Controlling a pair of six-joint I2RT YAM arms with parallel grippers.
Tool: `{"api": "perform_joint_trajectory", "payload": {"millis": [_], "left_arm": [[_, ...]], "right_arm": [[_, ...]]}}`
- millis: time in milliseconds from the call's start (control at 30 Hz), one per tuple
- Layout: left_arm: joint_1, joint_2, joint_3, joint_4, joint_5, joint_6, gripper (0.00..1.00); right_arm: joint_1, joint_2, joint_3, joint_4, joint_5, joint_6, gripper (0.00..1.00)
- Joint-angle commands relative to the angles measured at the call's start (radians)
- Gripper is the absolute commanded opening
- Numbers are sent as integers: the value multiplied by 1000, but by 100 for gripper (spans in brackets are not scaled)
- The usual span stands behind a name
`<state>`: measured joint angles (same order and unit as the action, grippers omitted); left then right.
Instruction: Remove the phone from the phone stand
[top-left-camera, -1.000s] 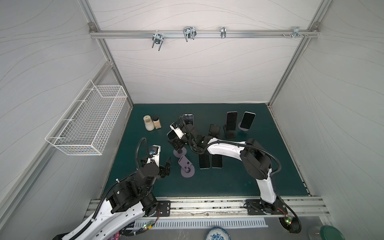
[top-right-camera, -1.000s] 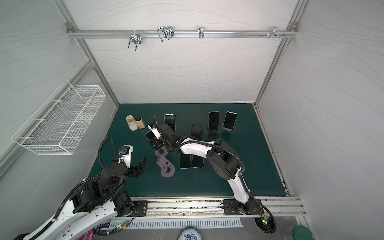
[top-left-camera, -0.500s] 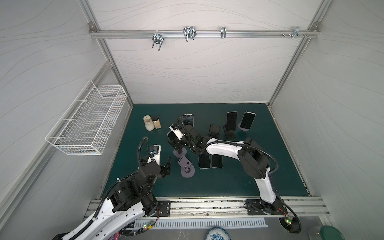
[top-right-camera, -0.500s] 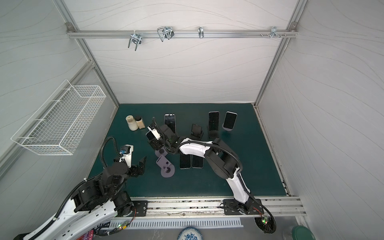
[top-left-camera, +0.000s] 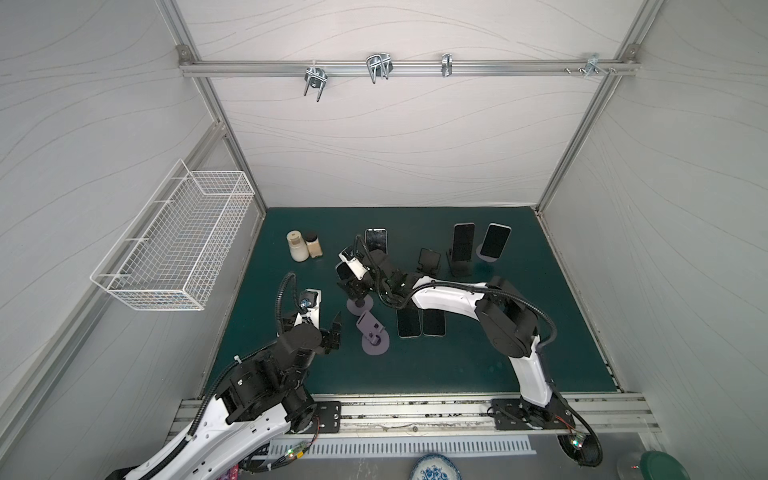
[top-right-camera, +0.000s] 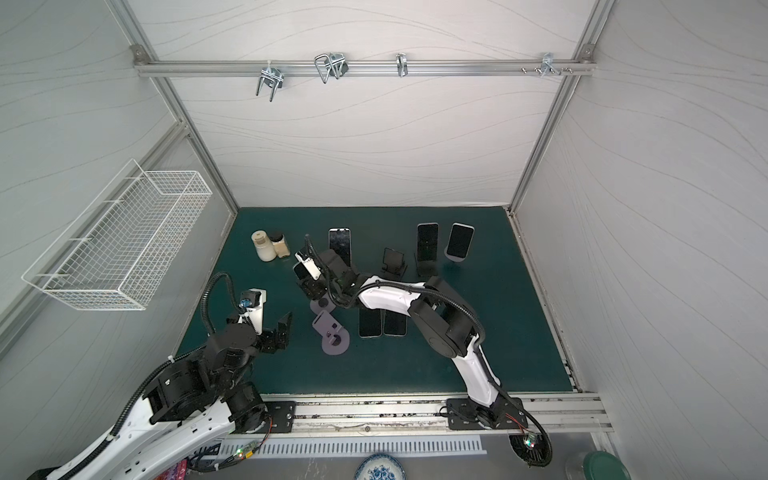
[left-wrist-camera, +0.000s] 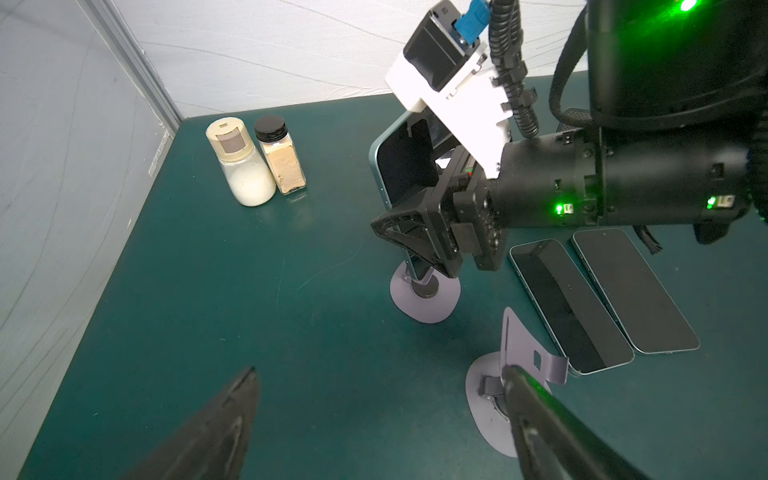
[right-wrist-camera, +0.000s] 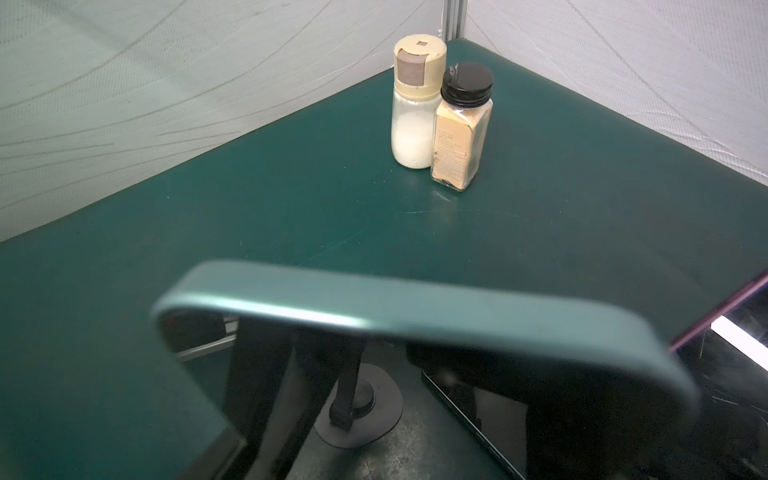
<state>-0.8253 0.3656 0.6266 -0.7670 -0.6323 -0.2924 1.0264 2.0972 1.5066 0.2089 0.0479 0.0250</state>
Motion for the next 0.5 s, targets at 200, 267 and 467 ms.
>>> {"api": "perform_joint_trajectory", "payload": {"millis": [200, 267, 467], "left_arm": [[5, 6, 17, 3, -17, -21, 93], [6, 6, 16, 4, -16, -21, 93], [6, 4, 16, 4, -16, -21, 93]], "right_arm": [[8, 14, 22, 8, -5, -18, 74], [8, 11, 22, 7, -8, -19, 73], [9, -5, 9, 14, -9, -19, 73]]}}
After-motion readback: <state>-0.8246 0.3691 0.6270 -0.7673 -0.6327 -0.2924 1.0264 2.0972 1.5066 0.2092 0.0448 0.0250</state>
